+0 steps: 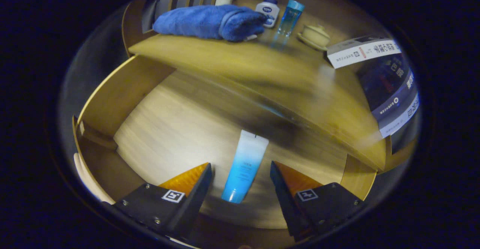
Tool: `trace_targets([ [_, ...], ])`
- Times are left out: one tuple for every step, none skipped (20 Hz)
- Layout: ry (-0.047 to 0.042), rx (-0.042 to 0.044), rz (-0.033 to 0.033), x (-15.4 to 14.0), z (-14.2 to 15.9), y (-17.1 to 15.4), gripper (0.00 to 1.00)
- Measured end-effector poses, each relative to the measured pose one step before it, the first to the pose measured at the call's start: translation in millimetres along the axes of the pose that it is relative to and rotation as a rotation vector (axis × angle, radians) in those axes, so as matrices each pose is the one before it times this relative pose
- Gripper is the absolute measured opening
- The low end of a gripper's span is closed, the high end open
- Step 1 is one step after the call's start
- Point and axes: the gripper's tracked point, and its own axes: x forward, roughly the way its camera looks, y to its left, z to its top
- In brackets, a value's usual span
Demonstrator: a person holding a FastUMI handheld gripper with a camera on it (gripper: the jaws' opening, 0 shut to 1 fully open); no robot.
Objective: Pull open the drawer, take out the items inside it, and place them on the countertop above the cabinet.
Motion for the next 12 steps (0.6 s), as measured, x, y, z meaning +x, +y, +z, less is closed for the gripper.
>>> trace_targets([
  [0.04626, -0.00525, -0.00259, 3.74, -6.8, -1.29, 0.93],
  [0.0404, -0.01036, -0.00344, 2.84, -4.24, -1.3, 0.93],
  [0.02519, -0.00617, -0.00941, 3.24, -1.97, -2.23, 0.92],
  [0.01193, -0.00252, -0.00692, 1.4, 0.83, -1.67, 0.92],
  [0.02266, 0.00986, 0.00596, 1.24, -3.78, 1.91, 0.92],
  [0.0112, 0.0028, 0.01881, -0.7, 0.04, 1.77, 0.92],
  [0.00126, 0.0152, 0.00834, 2.57, 1.01, 0.71, 0.92],
  [-0.00219, 0.00419, 0.0303, 3.28, 0.22, 6.48, 0.83],
  [-0.00752, -0.0011, 0.02556, -0.42, -0.92, 4.23, 0.75],
  [-0.01517, 0.01308, 0.0236, -4.0, 5.3, 2.98, 0.66],
  [0.00496, 0.00366, 0.00801, 10.06, -5.51, 1.8, 0.58],
  [-0.01404, -0.01136, 0.00579, -6.28, 3.6, 0.15, 0.49],
])
